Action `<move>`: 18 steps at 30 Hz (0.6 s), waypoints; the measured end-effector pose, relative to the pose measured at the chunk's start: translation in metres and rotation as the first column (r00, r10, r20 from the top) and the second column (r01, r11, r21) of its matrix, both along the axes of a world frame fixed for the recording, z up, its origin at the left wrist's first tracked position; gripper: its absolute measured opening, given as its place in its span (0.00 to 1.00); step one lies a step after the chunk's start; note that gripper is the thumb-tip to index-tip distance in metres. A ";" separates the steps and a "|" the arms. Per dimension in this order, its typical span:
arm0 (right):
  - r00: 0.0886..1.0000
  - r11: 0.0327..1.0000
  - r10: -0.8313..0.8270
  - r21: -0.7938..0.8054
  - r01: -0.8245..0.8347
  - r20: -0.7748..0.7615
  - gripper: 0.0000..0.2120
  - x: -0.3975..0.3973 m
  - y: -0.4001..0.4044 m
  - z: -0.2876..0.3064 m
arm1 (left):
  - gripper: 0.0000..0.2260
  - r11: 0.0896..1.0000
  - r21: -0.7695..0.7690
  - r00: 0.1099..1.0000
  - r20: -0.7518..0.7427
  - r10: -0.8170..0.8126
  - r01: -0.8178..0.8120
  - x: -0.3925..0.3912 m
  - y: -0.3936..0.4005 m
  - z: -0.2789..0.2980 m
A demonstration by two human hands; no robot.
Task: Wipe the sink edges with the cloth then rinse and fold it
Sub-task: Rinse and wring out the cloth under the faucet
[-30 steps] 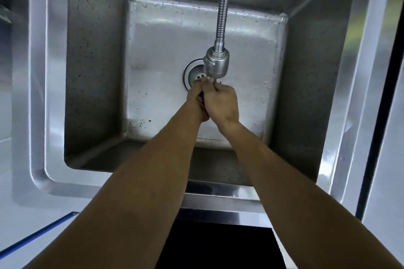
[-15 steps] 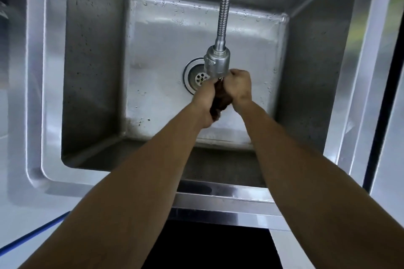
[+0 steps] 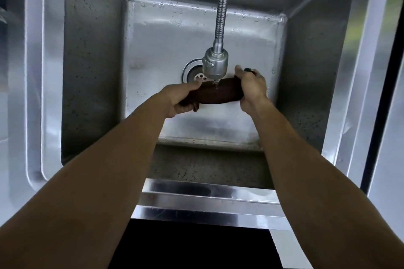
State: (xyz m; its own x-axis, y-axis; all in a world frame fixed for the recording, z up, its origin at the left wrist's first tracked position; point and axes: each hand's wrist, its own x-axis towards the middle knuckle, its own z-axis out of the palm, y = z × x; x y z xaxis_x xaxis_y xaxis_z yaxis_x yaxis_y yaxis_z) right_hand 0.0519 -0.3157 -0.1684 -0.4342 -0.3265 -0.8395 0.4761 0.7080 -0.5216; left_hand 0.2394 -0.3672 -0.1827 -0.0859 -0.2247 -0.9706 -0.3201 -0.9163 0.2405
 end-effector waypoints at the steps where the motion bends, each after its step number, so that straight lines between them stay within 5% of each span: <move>1: 0.998 0.999 -0.050 -0.002 0.050 0.033 0.09 0.000 0.000 0.003 | 0.17 0.999 -0.014 1.000 0.001 0.030 -0.030 0.003 0.000 -0.002; 4: 0.915 0.953 -0.287 -0.007 0.301 0.285 0.12 0.010 -0.004 0.016 | 0.17 0.983 0.077 0.984 -0.053 0.169 -0.164 -0.005 0.006 0.000; 6: 0.864 0.944 -0.301 -0.005 0.331 0.404 0.11 0.034 -0.005 0.026 | 0.14 0.962 0.160 0.967 -0.090 0.237 -0.221 -0.022 0.015 0.006; 9: 0.991 0.994 0.105 0.003 -0.105 0.081 0.12 0.079 0.010 0.038 | 0.18 0.921 0.227 0.928 -0.124 0.351 -0.317 -0.046 0.025 0.007; 12: 0.821 0.895 0.444 0.134 -0.425 -0.360 0.18 0.060 0.006 0.022 | 0.11 0.938 0.191 0.944 -0.103 0.314 -0.291 -0.065 0.030 0.014; 15: 0.855 0.942 0.336 0.131 -0.310 -0.396 0.19 0.039 -0.012 0.010 | 0.07 0.947 0.169 0.949 -0.109 0.295 -0.275 -0.073 0.020 0.021; 18: 0.851 0.905 0.416 0.060 -0.421 -0.320 0.16 0.089 -0.001 0.017 | 0.05 0.927 0.118 0.923 -0.110 0.369 -0.356 -0.053 0.002 0.002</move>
State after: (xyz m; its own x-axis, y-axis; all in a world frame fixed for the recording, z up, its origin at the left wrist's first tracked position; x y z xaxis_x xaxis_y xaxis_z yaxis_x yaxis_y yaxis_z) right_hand 0.1407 -0.3166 -0.1511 -0.4961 -0.5468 -0.6745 -0.0567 0.7955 -0.6032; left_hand 0.1868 -0.3647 -0.1812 -0.1404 -0.1727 -0.9749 0.0657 -0.9841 0.1649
